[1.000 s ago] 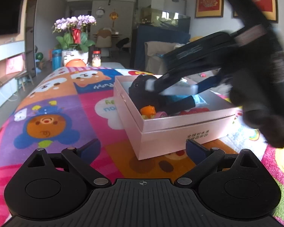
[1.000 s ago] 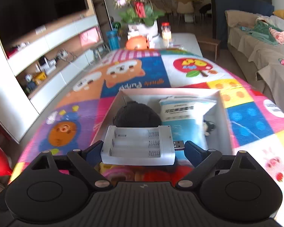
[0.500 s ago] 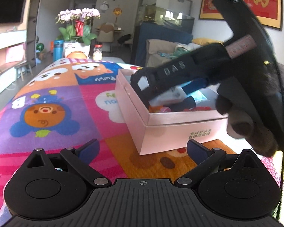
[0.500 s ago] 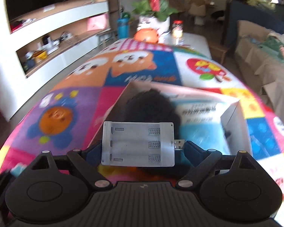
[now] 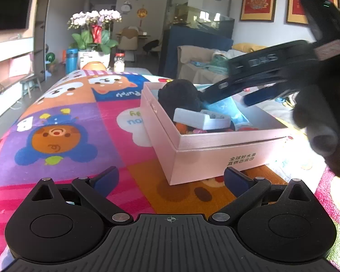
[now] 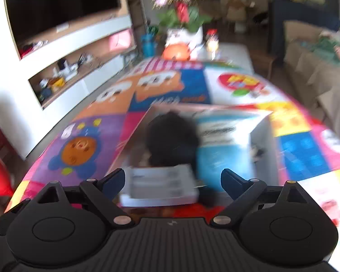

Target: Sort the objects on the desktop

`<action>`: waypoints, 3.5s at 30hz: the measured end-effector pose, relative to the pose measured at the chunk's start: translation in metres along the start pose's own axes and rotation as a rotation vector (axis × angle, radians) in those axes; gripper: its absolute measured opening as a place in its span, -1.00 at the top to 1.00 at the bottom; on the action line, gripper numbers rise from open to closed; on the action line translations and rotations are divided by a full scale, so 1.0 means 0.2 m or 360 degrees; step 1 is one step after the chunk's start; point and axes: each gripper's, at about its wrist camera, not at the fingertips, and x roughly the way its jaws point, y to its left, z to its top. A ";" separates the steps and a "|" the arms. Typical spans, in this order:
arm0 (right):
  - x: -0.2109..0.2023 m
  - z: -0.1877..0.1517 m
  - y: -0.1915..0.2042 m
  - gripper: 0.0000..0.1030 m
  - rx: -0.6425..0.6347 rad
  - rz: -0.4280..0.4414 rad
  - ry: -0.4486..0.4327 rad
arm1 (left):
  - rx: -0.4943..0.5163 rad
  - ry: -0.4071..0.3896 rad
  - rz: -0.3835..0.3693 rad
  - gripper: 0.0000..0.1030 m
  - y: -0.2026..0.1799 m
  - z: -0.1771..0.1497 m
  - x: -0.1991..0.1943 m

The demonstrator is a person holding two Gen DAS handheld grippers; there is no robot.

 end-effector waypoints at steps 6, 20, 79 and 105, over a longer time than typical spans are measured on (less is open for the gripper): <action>-0.14 -0.12 -0.20 -0.77 0.0138 -0.0251 -0.0118 | 0.0033 0.0004 0.0029 -0.97 -0.01 0.02 0.02; 0.23 0.15 -0.02 -0.39 -0.0041 -0.0262 -0.0135 | 0.0244 -0.0110 0.0078 -0.98 -0.14 0.19 0.01; -0.21 -0.75 -0.03 -1.00 0.0040 -0.0341 0.0042 | 0.0075 0.0239 0.0447 -1.00 -0.26 -0.12 0.01; -0.21 -0.77 -0.04 -1.00 0.0056 -0.0361 -0.0041 | -0.0041 0.0248 0.0443 -1.00 -0.24 -0.14 0.02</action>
